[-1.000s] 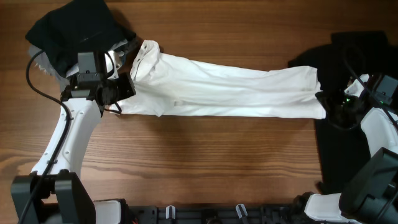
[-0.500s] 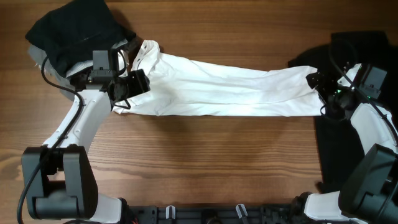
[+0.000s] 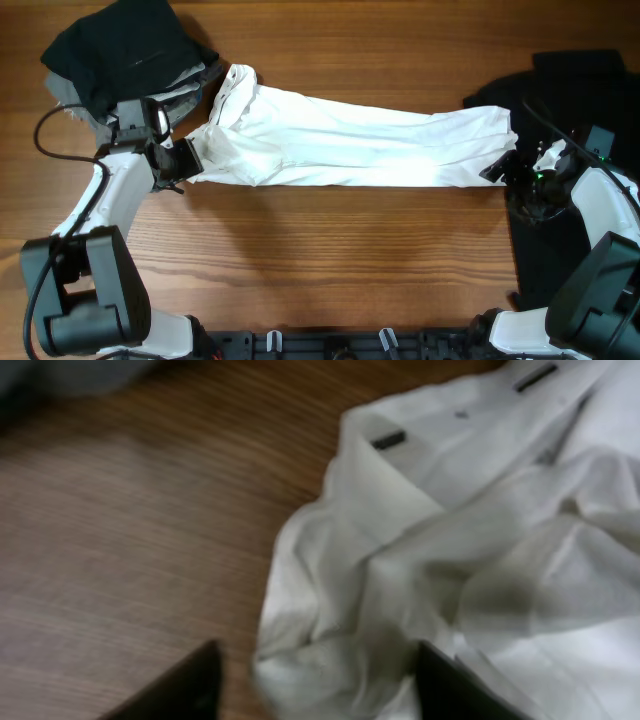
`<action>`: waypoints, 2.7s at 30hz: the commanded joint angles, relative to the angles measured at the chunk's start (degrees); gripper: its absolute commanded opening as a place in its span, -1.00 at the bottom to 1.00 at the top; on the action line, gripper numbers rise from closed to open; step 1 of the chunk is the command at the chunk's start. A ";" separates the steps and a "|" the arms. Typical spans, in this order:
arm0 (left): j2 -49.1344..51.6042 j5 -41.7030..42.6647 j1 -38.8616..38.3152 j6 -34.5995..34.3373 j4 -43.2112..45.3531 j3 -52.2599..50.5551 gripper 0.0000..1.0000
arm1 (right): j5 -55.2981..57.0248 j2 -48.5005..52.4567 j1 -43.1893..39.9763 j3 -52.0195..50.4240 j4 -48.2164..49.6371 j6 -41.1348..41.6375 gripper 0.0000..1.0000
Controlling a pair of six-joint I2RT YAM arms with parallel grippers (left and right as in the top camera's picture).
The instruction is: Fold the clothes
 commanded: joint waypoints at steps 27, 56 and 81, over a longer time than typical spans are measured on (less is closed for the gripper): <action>1.62 3.02 2.62 -1.64 3.85 -6.10 -0.92 | 0.17 0.79 -0.07 0.42 -0.68 -2.82 0.81; 7.89 4.17 7.34 -1.18 -5.64 -1.22 -0.92 | 0.17 0.79 -0.02 0.42 -6.01 -4.33 0.72; -5.20 20.59 19.89 2.60 -16.92 3.19 0.24 | -5.29 7.08 8.79 -9.14 26.58 -3.08 0.89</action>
